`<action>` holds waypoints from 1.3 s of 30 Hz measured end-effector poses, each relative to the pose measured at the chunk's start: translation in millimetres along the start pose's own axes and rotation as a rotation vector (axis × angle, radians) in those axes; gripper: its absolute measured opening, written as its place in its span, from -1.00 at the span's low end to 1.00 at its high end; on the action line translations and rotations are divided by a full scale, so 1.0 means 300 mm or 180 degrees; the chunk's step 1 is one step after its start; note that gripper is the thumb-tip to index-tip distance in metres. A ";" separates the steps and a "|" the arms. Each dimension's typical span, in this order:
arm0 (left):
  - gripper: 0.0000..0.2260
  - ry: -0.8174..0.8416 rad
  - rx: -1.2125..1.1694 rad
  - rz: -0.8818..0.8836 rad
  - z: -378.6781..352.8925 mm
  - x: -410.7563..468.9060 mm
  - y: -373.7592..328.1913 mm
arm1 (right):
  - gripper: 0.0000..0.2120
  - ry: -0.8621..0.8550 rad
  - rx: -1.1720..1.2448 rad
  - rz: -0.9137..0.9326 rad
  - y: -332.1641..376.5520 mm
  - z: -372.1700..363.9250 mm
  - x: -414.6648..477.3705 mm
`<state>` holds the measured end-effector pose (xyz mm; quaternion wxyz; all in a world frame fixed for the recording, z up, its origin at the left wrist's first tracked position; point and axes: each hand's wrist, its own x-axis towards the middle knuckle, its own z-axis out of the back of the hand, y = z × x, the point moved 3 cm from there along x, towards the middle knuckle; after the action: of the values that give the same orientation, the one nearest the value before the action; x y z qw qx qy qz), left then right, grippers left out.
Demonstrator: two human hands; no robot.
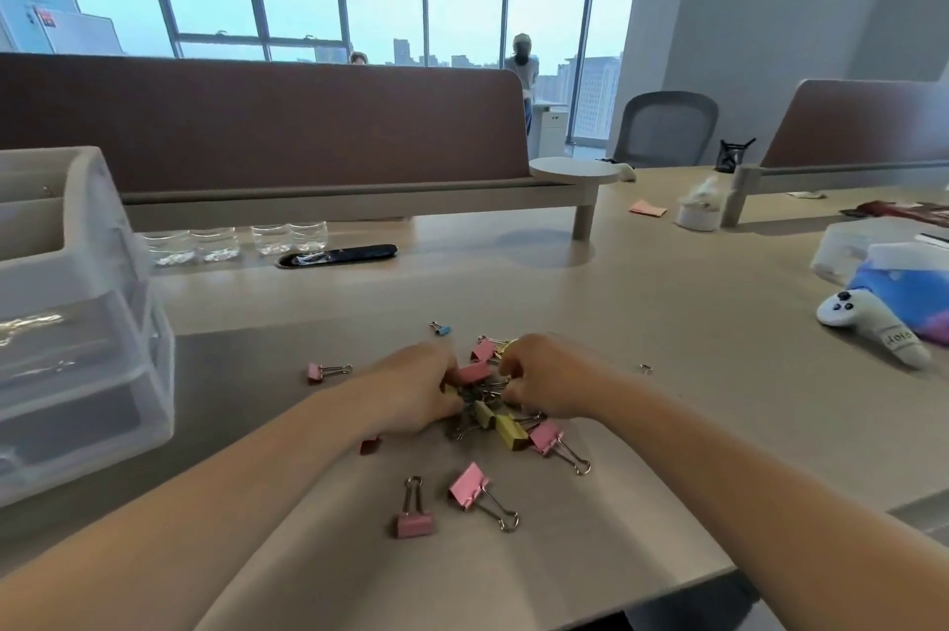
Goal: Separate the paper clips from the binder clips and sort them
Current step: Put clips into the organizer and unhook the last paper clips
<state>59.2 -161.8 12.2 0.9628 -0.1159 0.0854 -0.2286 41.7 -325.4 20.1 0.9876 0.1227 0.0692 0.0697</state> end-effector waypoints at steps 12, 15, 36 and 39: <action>-0.71 -0.0103 0.0056 0.0065 0.012 -0.024 0.023 | -0.85 -0.0080 0.0094 0.0035 0.004 -0.006 0.003; -0.70 -0.0074 0.0148 0.0054 0.022 -0.043 0.033 | -0.89 -0.0164 0.0101 0.0045 -0.011 0.011 -0.008; -0.79 0.0067 -0.0130 0.0161 0.038 -0.084 -0.065 | -0.72 -0.0153 0.0341 0.0202 -0.013 0.049 -0.097; -0.78 0.0151 -0.0068 0.0177 0.016 -0.075 -0.091 | -0.67 -0.0008 0.0222 0.0383 0.002 0.037 -0.102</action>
<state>29.0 -174.3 26.3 0.9652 -0.1183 0.1138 -0.2035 13.4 -332.1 34.6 0.9768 0.1612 0.0628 0.1263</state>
